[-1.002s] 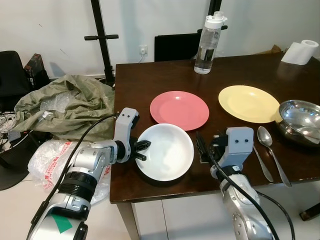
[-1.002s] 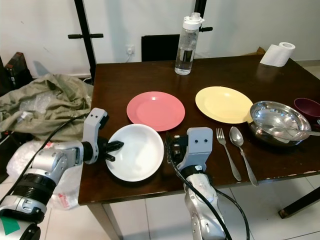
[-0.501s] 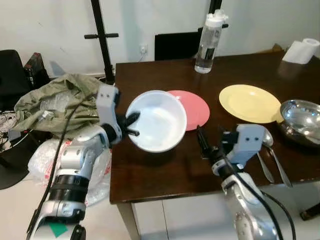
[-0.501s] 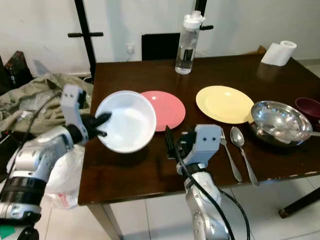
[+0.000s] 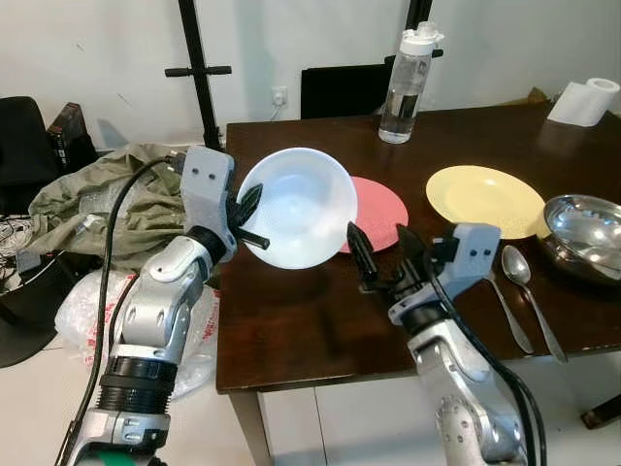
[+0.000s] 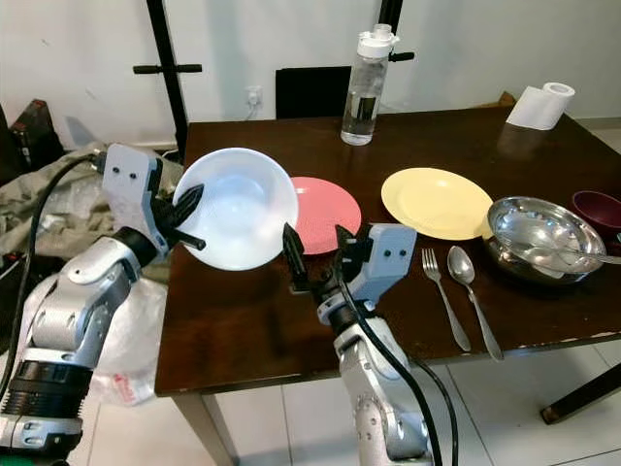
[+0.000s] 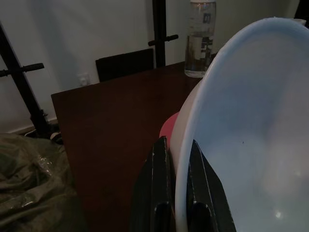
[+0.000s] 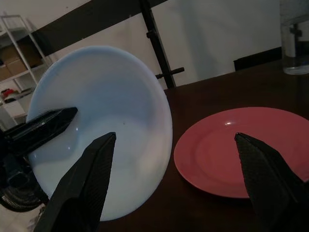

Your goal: Setting the table

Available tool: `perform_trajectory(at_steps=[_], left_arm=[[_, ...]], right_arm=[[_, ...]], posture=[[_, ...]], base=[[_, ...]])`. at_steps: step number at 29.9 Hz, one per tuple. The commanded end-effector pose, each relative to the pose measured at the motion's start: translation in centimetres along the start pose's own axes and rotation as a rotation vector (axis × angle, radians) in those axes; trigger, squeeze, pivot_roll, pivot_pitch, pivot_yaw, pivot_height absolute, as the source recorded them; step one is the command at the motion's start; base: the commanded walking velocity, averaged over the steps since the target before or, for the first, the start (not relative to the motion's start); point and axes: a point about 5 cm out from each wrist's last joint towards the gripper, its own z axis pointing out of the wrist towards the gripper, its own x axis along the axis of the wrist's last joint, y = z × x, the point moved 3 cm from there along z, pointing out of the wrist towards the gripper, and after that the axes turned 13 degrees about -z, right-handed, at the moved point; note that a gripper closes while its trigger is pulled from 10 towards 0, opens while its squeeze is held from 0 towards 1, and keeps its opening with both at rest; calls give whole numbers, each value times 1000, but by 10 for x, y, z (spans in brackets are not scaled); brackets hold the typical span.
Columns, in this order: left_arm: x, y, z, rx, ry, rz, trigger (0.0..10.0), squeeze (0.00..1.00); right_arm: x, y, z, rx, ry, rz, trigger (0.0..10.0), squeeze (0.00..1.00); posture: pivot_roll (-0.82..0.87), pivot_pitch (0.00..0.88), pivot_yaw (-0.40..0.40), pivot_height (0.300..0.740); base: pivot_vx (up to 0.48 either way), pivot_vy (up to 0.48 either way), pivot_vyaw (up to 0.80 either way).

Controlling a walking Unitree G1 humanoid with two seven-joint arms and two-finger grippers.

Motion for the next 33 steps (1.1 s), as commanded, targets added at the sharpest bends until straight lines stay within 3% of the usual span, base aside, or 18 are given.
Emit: perform_trajectory(at_steps=[1, 4, 6, 13, 14, 26, 27, 28, 29, 30, 33], left_arm=[[0, 4, -2, -16, 5, -15, 10000, 0], [-1, 9, -4, -37, 3, -57, 10000, 0], [2, 18, -5, -86, 6, -148, 10000, 0], [3, 31, -9, -175, -20, -221, 10000, 0], [-2, 39, -14, -240, -54, -248, 10000, 0], [-19, 63, -32, -386, -151, -228, 10000, 0], [-19, 64, -33, -388, -152, -215, 10000, 0], [-19, 64, -33, -388, -152, -215, 10000, 0], [-20, 64, -33, -388, -153, -202, 10000, 0], [-20, 64, -33, -384, -151, -180, 10000, 0], [-21, 65, -34, -382, -152, -162, 10000, 0]], right_arm=[[-10, -5, 0, 24, -46, -2, 10000, 0], [-16, -8, 1, 42, -76, -8, 10000, 0], [-26, -10, 1, 50, -117, -32, 10000, 0], [-31, -6, 2, 25, -130, -52, 10000, 0], [-30, -7, 4, 27, -121, -33, 10000, 0], [-27, -5, 7, 8, -101, 68, 10000, 0], [-27, -4, 7, 2, -100, 73, 6314, 0], [-27, -4, 7, 2, -100, 73, 6314, 0], [-27, -3, 7, -2, -100, 78, 1804, 0], [-27, -3, 7, -5, -100, 83, 0, 0], [-28, -3, 7, -4, -101, 91, 0, 0]], posture=[[78, 153, 112, 740], [80, 155, 109, 740], [81, 154, 107, 740], [82, 154, 107, 740], [83, 153, 108, 740], [84, 155, 110, 740], [84, 155, 110, 740], [84, 155, 110, 740], [85, 154, 110, 740], [85, 154, 110, 740], [83, 155, 110, 740]], base=[[0, 0, 0], [0, 0, 0], [0, 0, 0], [0, 0, 0], [0, 0, 0], [0, 0, 0], [0, 0, 0], [0, 0, 0], [0, 0, 0], [0, 0, 0], [0, 0, 0]])
